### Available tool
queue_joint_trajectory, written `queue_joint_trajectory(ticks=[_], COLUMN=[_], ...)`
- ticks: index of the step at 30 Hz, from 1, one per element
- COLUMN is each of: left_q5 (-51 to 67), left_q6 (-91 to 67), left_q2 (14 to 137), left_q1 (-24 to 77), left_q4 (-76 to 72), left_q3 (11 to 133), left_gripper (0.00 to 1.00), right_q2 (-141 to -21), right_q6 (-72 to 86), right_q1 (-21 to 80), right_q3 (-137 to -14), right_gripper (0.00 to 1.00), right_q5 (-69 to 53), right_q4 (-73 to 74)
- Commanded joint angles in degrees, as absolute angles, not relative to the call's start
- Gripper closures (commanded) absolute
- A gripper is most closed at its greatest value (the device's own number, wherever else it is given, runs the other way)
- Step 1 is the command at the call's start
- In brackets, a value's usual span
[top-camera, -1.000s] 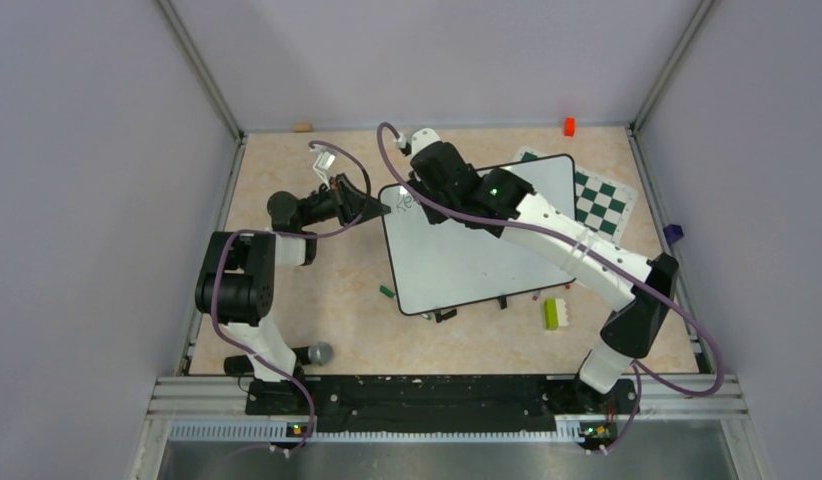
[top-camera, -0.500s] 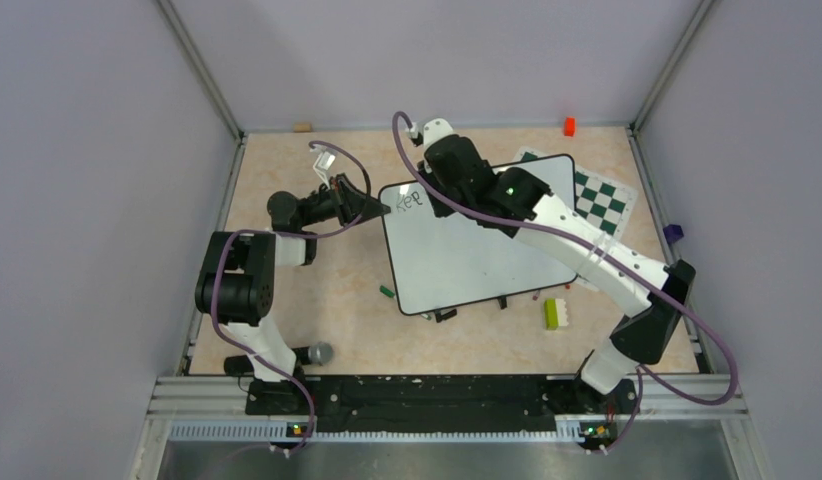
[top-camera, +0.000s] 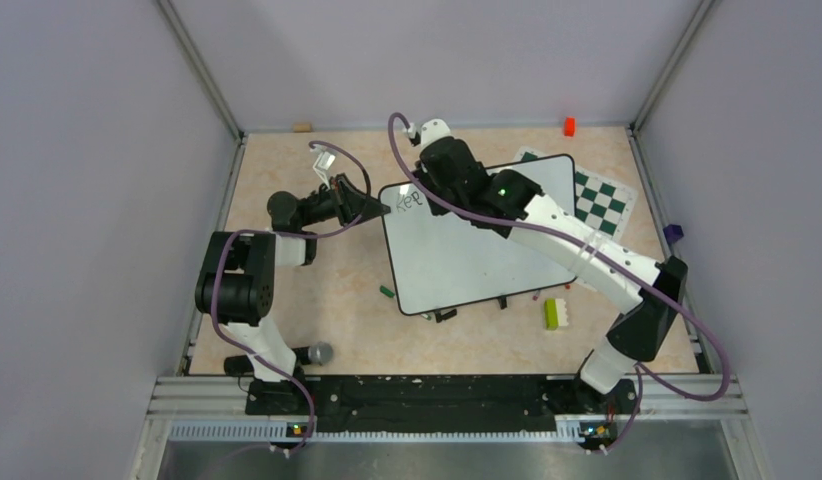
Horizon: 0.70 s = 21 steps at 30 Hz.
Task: Write a sentence on the whiteboard
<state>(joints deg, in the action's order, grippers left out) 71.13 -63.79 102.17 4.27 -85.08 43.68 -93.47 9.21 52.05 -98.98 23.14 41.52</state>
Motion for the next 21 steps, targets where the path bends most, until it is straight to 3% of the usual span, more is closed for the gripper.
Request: queue_joint_trajectory(ticks=[1, 21], left_q5=[72.63, 72.71], left_q6=[-61.96, -61.96], left_q2=[101.36, 101.45], left_q1=[4.39, 4.39], left_q4=[-88.46, -88.20], left_q3=[43.26, 43.24], left_gripper=[0.90, 0.91], right_q2=[-94.29, -91.08], right_q6=[9.50, 10.57], right_q1=[51.50, 51.48], right_q3=[-98.67, -92.90], right_gripper=[1.00, 1.00], right_q5=[24.25, 19.49], right_q4=[39.09, 42.52])
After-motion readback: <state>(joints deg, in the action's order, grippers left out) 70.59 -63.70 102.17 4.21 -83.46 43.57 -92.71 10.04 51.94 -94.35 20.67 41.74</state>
